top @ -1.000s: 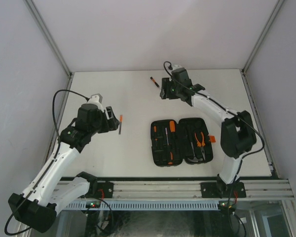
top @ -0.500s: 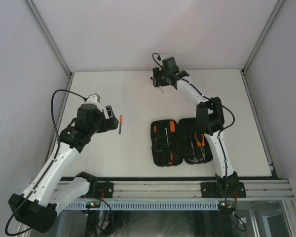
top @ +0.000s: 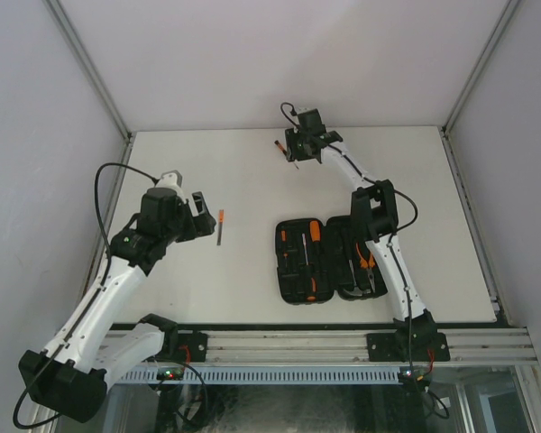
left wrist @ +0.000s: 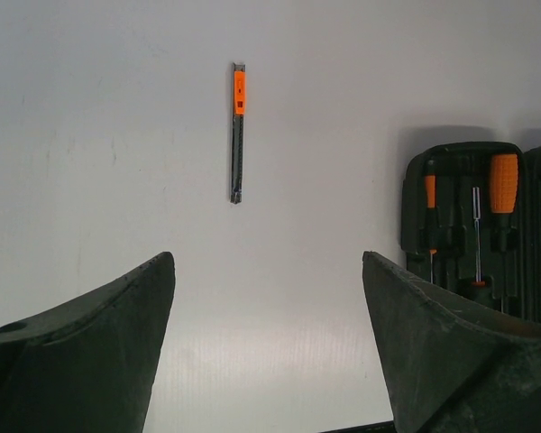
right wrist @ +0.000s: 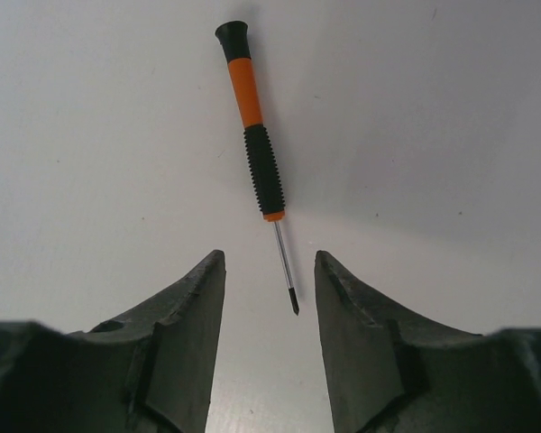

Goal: Sort the tools into containers
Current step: Move the screwdriver to the center of the board.

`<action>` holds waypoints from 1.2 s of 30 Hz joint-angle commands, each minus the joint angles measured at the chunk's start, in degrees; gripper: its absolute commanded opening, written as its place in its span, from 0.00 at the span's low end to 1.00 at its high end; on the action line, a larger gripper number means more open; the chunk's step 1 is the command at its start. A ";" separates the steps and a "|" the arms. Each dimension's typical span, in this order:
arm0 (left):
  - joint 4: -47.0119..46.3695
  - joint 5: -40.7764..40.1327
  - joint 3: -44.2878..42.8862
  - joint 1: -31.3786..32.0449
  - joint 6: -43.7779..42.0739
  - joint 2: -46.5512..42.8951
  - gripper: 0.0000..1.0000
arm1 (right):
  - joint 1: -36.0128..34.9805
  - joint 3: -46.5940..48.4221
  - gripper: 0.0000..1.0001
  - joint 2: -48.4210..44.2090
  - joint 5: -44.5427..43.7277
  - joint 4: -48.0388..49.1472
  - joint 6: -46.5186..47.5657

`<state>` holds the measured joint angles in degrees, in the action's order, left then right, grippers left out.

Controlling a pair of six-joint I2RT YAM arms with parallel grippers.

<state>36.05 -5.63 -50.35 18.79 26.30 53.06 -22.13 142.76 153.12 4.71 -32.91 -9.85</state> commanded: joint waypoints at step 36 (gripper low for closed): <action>-2.45 4.11 0.71 -2.92 -0.29 0.47 0.86 | 2.25 3.43 0.25 2.96 7.71 -7.89 -9.96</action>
<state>35.40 -2.57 -50.37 16.58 26.33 53.63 -20.21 144.07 154.95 12.05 -40.56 -17.85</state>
